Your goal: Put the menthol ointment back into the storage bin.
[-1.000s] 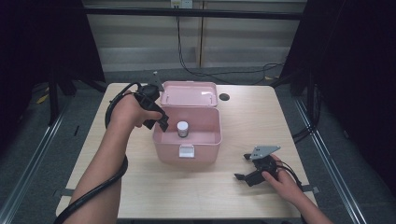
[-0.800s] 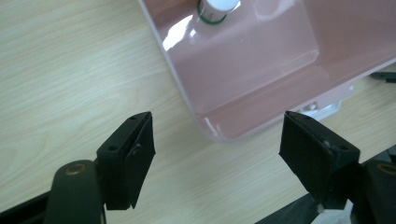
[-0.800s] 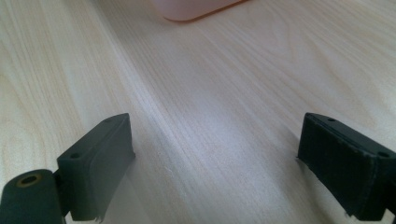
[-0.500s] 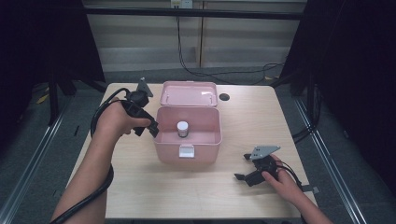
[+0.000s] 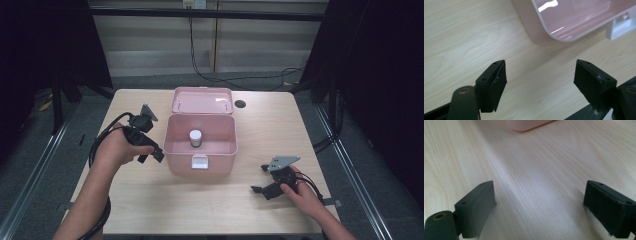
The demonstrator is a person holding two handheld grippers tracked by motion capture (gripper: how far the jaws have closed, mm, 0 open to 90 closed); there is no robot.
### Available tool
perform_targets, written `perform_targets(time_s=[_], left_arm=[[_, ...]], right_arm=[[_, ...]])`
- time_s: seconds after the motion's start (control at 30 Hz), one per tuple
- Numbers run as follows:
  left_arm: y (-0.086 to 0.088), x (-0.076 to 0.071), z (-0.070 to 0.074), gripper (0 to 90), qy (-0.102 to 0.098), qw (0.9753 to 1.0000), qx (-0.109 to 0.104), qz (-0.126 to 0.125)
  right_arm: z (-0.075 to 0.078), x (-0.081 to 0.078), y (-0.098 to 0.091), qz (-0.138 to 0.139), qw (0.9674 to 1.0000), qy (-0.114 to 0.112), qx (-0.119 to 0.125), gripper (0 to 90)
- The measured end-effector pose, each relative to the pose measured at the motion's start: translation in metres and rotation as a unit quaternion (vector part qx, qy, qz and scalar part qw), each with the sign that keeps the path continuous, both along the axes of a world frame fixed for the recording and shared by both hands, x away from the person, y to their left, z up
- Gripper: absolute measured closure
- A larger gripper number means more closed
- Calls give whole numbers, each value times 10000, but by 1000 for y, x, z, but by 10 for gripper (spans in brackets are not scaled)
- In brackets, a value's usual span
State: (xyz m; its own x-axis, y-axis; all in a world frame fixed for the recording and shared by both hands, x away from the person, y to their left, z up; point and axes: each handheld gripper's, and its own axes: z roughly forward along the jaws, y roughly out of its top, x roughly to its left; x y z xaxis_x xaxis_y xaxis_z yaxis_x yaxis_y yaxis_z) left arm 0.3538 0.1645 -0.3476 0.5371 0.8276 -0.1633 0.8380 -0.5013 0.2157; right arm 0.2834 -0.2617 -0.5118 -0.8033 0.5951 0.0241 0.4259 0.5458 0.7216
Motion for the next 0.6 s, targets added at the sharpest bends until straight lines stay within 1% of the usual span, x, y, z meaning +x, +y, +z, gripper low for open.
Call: perform_targets(time_s=[0.1,0.13,0.2,0.3,0.37,0.43,0.5,0.53,0.6], left_arm=[[2,-5,-14,259,-39,10000,-58,-23],[3,-6,-19,259,-28,10000,-91,-20],[4,-9,-29,259,-78,9998,-196,-42],[5,-14,-45,259,-105,9996,-263,-27],[5,-18,-58,259,-75,9994,-341,-47],[5,-21,-66,258,-75,9993,-348,-73],[7,-23,-73,259,-149,9990,-427,-16],[8,-24,-75,259,-220,9986,-486,2],[9,-26,-78,259,-244,9982,-542,58]], right_arm=[[0,0,0,1,10000,-2,0,97],[0,0,0,0,10000,-1,1,97],[0,0,0,1,10000,-1,1,97],[0,0,0,2,10000,20,-2,97],[0,0,0,3,10000,19,-2,97],[0,0,0,3,10000,18,-3,97],[0,0,0,3,10000,20,-2,97],[0,0,0,3,10000,22,-1,97],[0,0,0,0,10000,26,1,97]])
